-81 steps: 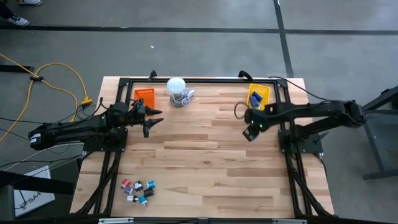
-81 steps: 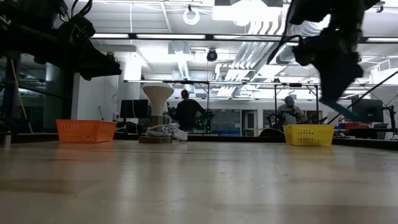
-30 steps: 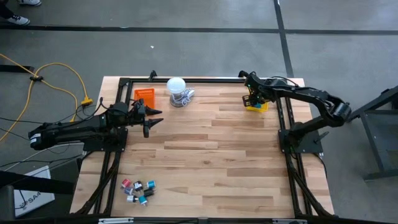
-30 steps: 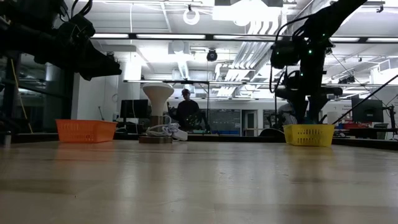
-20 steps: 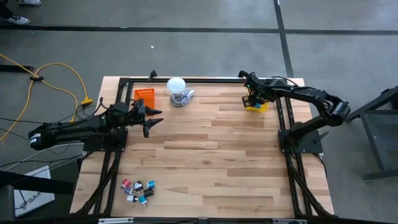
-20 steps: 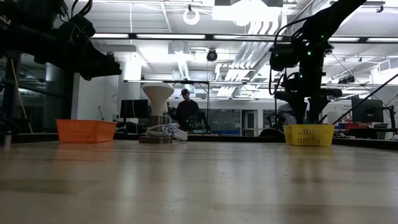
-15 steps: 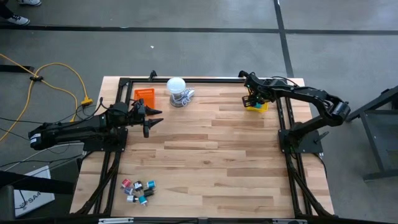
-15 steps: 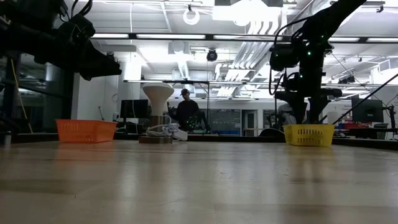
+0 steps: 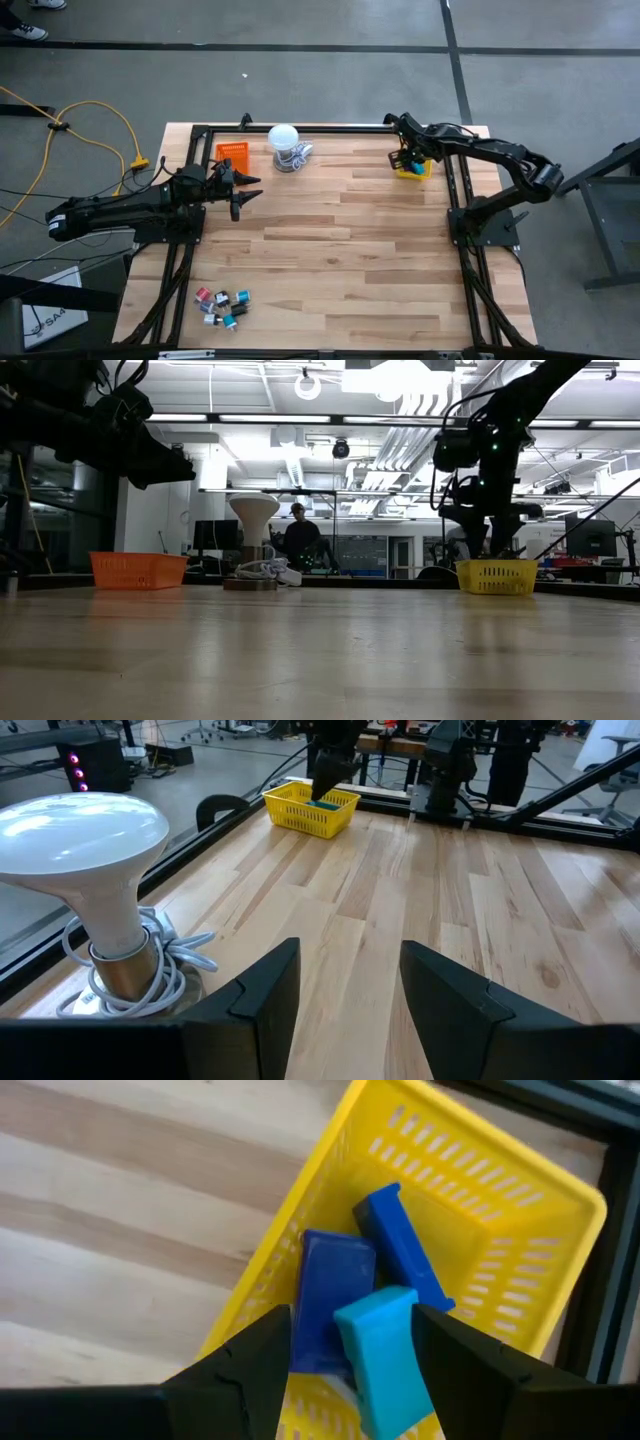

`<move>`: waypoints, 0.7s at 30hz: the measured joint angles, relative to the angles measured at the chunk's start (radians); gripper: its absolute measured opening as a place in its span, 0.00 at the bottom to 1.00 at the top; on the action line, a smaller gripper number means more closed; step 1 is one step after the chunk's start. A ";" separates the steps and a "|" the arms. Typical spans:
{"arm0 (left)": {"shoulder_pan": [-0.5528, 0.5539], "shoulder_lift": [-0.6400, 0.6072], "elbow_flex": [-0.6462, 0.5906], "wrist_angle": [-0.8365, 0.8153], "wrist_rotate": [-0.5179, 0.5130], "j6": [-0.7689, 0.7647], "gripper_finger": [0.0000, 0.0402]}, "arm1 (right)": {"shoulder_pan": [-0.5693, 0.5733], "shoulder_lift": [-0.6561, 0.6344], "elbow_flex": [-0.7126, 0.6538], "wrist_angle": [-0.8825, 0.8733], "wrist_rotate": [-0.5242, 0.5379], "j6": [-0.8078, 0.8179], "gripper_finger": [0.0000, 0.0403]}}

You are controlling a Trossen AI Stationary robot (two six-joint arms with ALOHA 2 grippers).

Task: Pick & Place Office items
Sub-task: Put the top light blue charger adapter into the orange basket

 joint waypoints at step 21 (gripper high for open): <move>0.000 0.000 0.000 0.000 0.000 0.000 0.42 | 0.098 0.000 0.138 0.192 -0.413 -0.069 0.48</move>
